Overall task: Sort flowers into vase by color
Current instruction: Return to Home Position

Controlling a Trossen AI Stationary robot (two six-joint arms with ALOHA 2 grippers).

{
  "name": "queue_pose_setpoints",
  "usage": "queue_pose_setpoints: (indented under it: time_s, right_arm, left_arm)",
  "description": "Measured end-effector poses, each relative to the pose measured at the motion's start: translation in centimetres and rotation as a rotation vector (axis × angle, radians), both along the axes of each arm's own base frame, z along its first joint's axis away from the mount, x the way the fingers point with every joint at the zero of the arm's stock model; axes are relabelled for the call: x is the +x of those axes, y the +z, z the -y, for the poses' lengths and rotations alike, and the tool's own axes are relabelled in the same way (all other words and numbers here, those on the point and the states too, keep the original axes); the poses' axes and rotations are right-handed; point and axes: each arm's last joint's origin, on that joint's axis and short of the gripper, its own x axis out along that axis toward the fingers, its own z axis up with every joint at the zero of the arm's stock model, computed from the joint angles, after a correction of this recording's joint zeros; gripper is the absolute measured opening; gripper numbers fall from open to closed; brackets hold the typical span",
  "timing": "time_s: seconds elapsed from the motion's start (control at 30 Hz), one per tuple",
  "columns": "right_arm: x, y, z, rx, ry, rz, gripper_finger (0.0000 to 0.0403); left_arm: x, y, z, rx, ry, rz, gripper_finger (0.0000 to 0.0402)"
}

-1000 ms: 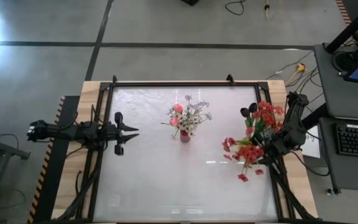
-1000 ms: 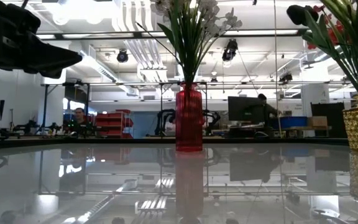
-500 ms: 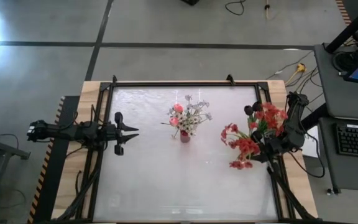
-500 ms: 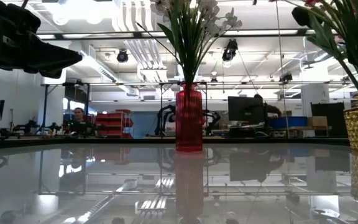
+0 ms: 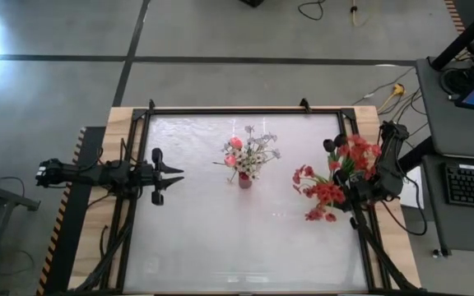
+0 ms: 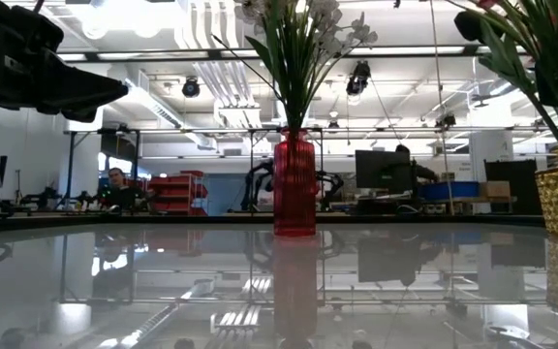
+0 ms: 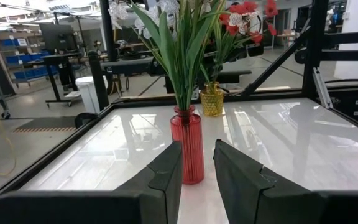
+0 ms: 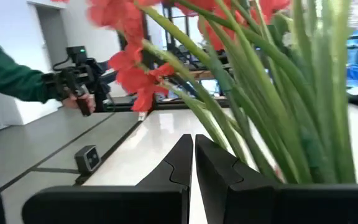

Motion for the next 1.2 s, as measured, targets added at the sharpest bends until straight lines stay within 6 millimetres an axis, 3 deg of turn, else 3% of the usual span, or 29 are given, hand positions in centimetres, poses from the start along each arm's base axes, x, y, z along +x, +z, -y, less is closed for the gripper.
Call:
queue_pose_setpoints:
  time_s: [0.43,1.2]
  right_arm:
    - [0.07,-0.13,0.42,-0.02,-0.147,-0.012,0.0013]
    - [0.07,-0.09,0.42,-0.008,-0.148,-0.011,0.0013]
  left_arm:
    - [0.0,-0.01,0.0,-0.01,0.001,-0.001,0.008]
    - [0.0,-0.01,0.0,-0.018,0.001,0.0,0.008]
